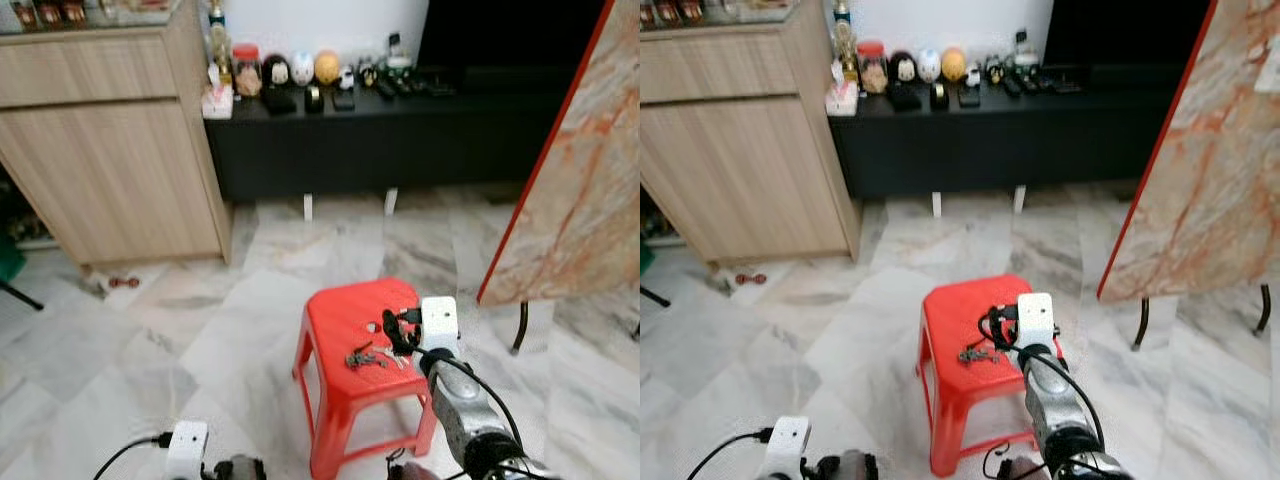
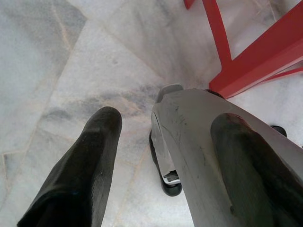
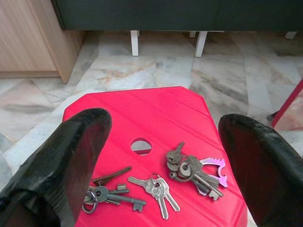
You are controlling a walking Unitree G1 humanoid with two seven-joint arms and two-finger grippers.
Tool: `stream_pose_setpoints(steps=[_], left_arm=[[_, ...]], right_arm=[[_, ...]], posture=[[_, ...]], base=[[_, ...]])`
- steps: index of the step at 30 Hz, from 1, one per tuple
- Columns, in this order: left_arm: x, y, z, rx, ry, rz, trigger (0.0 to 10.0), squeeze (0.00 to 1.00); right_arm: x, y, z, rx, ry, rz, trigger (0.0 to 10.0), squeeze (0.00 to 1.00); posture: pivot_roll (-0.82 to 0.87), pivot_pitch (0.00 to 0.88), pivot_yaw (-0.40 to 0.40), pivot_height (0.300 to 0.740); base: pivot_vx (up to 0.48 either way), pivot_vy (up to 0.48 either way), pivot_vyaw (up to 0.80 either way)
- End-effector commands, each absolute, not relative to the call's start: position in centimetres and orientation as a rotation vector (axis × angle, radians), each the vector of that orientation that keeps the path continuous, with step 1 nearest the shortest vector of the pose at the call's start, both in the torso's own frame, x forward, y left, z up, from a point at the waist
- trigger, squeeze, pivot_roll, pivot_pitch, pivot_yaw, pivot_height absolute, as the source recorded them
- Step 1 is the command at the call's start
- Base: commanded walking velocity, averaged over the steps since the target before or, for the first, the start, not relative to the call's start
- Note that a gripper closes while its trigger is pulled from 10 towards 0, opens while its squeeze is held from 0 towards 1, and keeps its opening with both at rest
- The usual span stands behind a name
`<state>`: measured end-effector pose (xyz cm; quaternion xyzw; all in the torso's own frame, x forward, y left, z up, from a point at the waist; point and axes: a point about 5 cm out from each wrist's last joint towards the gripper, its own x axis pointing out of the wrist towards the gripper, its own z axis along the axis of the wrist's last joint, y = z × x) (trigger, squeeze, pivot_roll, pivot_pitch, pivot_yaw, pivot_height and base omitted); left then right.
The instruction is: Hang keys on a hook
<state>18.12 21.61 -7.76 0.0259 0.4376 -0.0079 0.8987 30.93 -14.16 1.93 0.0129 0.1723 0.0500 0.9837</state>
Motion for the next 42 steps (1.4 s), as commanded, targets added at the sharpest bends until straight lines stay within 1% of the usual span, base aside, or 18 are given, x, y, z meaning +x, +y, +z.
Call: stream_pose_setpoints(steps=[1, 6, 9, 23, 27, 29, 38, 42], left_arm=[[15.1, 21.5, -9.3, 0.045, 1.041, -0.026, 10.0, 0.00], [15.1, 21.7, -9.2, 0.047, 1.040, -0.021, 10.0, 0.00], [15.2, 21.4, -9.2, 0.048, 1.039, -0.024, 10.0, 0.00], [15.3, 21.0, -9.3, 0.044, 1.037, -0.029, 10.0, 0.00], [15.4, 20.9, -9.3, 0.045, 1.034, -0.030, 10.0, 0.00], [15.4, 20.9, -9.3, 0.044, 1.032, -0.030, 10.0, 0.00], [15.5, 21.0, -9.2, 0.048, 1.027, -0.028, 10.0, 0.00], [15.5, 21.0, -9.2, 0.052, 1.030, -0.028, 10.0, 0.00]], right_arm=[[30.9, -14.3, 1.8, 0.012, 0.358, 0.109, 10.0, 0.00], [30.8, -14.3, 1.7, -0.001, 0.355, 0.121, 10.0, 0.00], [30.6, -14.4, 1.5, 0.035, 0.365, 0.092, 10.0, 0.00], [30.7, -14.3, 1.5, 0.002, 0.372, 0.126, 10.0, 0.00], [30.5, -14.3, 1.4, -0.004, 0.373, 0.130, 10.0, 0.00], [30.4, -14.3, 1.3, 0.030, 0.378, 0.116, 10.0, 0.00], [30.4, -14.2, 1.1, 0.014, 0.396, 0.135, 10.0, 0.00], [30.0, -14.2, 0.5, -0.009, 0.449, 0.145, 10.0, 0.00]], posture=[[0.05, 0.019, -0.050, 0.632], [0.05, 0.012, -0.050, 0.632], [0.05, 0.012, -0.050, 0.632], [0.05, 0.007, -0.050, 0.632], [0.05, 0.008, -0.051, 0.632], [0.06, 0.005, -0.052, 0.632], [0.06, 0.006, -0.051, 0.632], [0.06, 0.005, -0.050, 0.632]], base=[[0.000, 0.000, 0.00], [0.101, 0.000, 0.50], [0.277, 0.000, 0.00], [0.293, 0.000, 0.00], [0.317, 0.000, 0.71], [0.307, 0.000, 0.00], [0.273, 0.000, 0.00], [0.000, 0.000, 0.00]])
